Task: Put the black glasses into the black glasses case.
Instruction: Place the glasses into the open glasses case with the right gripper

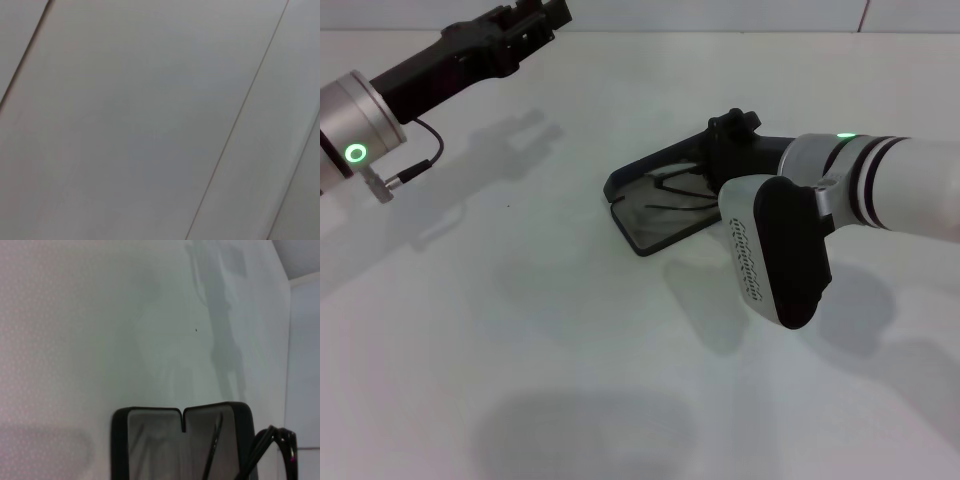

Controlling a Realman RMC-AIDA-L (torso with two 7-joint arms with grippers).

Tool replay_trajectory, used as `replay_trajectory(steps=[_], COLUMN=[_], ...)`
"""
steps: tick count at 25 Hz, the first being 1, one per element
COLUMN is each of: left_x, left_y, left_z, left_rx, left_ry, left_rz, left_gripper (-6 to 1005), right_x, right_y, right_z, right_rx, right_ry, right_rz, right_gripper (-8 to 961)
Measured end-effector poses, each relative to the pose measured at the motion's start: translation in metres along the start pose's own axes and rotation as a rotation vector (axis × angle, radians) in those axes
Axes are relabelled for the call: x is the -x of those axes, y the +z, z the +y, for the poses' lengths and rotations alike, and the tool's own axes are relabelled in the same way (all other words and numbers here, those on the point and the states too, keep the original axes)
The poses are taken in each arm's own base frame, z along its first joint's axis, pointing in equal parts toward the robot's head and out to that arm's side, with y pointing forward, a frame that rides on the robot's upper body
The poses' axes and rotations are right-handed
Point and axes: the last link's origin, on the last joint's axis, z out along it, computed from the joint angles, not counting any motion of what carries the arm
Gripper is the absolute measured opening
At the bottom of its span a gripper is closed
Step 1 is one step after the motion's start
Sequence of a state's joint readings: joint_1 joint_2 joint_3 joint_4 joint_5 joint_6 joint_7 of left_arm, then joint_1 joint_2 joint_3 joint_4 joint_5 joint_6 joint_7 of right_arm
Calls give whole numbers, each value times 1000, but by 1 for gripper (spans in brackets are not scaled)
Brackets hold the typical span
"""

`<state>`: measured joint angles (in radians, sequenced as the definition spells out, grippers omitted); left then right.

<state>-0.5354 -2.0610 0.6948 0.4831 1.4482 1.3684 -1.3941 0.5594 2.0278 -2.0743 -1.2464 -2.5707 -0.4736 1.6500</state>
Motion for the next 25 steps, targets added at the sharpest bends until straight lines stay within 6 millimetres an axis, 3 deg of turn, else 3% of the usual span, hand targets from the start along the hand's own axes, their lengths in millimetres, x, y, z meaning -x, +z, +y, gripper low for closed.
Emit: replay_trajectory(steps=[25], left_x=[-1], left_y=[2], left_z=[1], left_rx=[5], left_ry=[5], left_rz=[3], left_gripper=[586], right_x=[-1], right_y=[4], right_z=[8], right_rx=[35], right_ry=[-98], right_rz=[9], right_gripper=[83])
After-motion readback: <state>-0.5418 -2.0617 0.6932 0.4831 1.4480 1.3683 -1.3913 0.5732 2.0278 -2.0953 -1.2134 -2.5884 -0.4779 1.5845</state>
